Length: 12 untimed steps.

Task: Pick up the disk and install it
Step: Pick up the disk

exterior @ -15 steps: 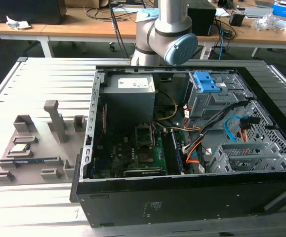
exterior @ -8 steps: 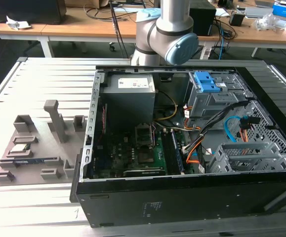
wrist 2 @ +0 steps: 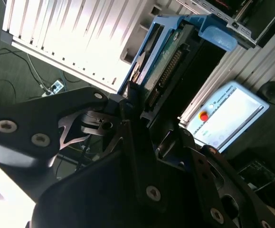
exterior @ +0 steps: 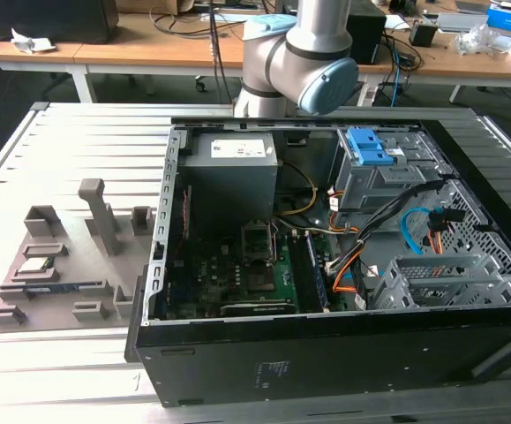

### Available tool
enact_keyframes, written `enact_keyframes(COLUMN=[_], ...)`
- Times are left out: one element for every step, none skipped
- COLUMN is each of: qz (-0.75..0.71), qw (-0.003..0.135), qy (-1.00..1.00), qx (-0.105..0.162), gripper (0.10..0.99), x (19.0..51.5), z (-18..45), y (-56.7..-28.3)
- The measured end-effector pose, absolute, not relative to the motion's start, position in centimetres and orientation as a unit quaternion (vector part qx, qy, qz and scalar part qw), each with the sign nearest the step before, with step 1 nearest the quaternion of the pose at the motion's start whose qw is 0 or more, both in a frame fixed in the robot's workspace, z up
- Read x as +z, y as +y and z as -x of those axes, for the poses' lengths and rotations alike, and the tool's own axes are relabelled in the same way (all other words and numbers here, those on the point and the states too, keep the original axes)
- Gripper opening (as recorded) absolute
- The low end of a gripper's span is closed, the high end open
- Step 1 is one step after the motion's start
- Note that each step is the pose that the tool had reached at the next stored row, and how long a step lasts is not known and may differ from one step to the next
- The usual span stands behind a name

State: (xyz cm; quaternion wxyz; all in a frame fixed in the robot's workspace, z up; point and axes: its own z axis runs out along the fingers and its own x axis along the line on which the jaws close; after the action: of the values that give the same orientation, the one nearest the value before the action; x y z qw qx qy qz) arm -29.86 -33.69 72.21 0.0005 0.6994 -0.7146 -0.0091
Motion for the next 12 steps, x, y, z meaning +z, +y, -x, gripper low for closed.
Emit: enact_keyframes(qz=[-0.699, -0.699, -0.699, -0.699, -0.699, -0.699, -0.699, -0.699, -0.699, -0.699, -0.699, -0.699], qw=[0.001, 0.001, 0.002, 0.002, 0.002, 0.003, 0.003, 0.003, 0.003, 0.004, 0.004, 0.004], qy=[-0.715, -0.715, -0.715, -0.715, -0.715, -0.715, -0.715, -0.715, -0.715, -0.715, -0.715, -0.715], qx=[-0.009, -0.009, -0.010, -0.010, -0.010, -0.010, -0.010, -0.011, -0.011, -0.011, -0.011, -0.011], gripper=[0.361, 0.361, 0.361, 0.361, 0.361, 0.361, 0.361, 0.361, 0.361, 0.361, 0.361, 0.361], x=[72.0, 71.8, 71.6, 71.4, 71.2, 71.1, 71.0, 70.7, 70.4, 70.2, 70.0, 69.8], z=[29.6, 29.3, 29.0, 28.7, 28.4, 28.2, 28.0, 27.5, 27.1, 26.8, 26.5, 26.2], y=[-33.7, -33.7, -33.7, -33.7, -33.7, -33.7, -33.7, -33.7, -33.7, -33.7, -33.7, -33.7])
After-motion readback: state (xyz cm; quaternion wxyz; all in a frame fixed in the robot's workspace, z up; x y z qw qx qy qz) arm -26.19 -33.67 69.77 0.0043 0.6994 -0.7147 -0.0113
